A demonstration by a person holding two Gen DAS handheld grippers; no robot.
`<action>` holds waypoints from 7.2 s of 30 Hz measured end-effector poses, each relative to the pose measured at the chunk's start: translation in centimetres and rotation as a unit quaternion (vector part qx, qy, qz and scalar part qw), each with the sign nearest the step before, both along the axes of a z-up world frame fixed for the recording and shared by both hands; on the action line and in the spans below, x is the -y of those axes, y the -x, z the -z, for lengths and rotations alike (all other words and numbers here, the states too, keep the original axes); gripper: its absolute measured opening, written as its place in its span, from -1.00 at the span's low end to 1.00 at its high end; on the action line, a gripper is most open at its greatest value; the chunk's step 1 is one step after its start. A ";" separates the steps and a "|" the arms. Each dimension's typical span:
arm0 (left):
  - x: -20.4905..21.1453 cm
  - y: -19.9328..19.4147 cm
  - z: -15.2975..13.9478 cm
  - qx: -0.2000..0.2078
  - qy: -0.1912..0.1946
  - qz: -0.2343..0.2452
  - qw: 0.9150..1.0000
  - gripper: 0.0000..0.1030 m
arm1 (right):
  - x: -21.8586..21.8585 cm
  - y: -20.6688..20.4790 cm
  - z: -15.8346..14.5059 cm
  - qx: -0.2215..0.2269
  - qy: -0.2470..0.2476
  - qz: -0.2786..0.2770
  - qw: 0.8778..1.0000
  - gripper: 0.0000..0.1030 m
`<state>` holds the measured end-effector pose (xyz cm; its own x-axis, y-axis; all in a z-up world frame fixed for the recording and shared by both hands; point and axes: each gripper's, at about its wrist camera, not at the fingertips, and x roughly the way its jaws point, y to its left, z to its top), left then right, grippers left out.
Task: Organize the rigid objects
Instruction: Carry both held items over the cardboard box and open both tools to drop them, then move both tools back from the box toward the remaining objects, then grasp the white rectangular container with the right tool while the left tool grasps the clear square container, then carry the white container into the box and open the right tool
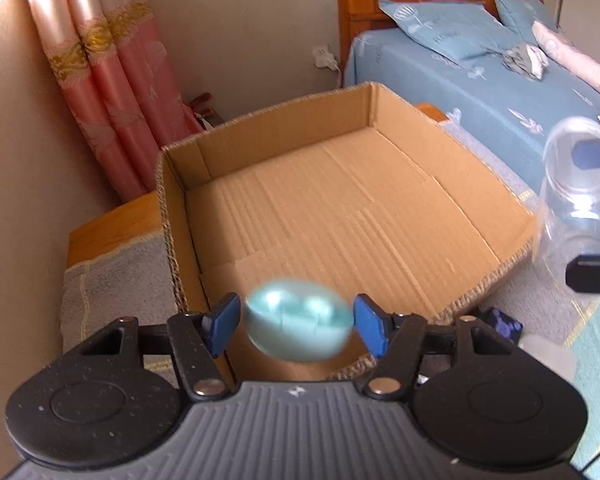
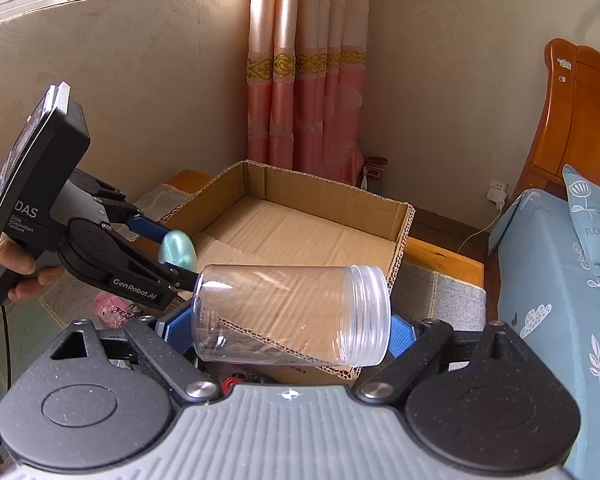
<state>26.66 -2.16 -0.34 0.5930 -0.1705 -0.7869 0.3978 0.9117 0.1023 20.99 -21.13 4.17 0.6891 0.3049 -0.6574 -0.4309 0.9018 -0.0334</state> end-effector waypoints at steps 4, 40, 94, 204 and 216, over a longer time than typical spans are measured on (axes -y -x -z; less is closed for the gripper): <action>-0.3 0.6 -1.5 0.036 0.012 -0.009 0.999 0.57 | 0.0 -0.7 0.0 -0.001 0.002 0.003 1.000 0.81; -6.0 14.0 -2.6 0.069 0.048 -0.111 0.990 0.86 | -3.7 -2.3 -0.3 -0.011 0.046 0.017 0.999 1.00; -4.9 14.9 4.6 0.046 0.042 -0.154 0.986 0.94 | -1.4 12.8 13.4 -0.032 0.009 0.060 0.998 1.00; -6.2 15.1 3.3 0.014 0.058 -0.094 0.994 0.42 | -2.3 11.6 9.0 -0.050 0.082 -0.035 0.995 0.68; -5.2 16.0 0.2 0.033 0.068 -0.061 0.995 0.42 | -1.0 10.1 4.2 -0.022 0.048 -0.052 0.997 0.68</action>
<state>10.66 3.03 -0.56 0.6657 -0.1954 -0.7201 0.2794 0.9602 -0.0023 10.89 -20.13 -0.06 0.6262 0.3077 -0.7164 -0.5255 0.8453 -0.0962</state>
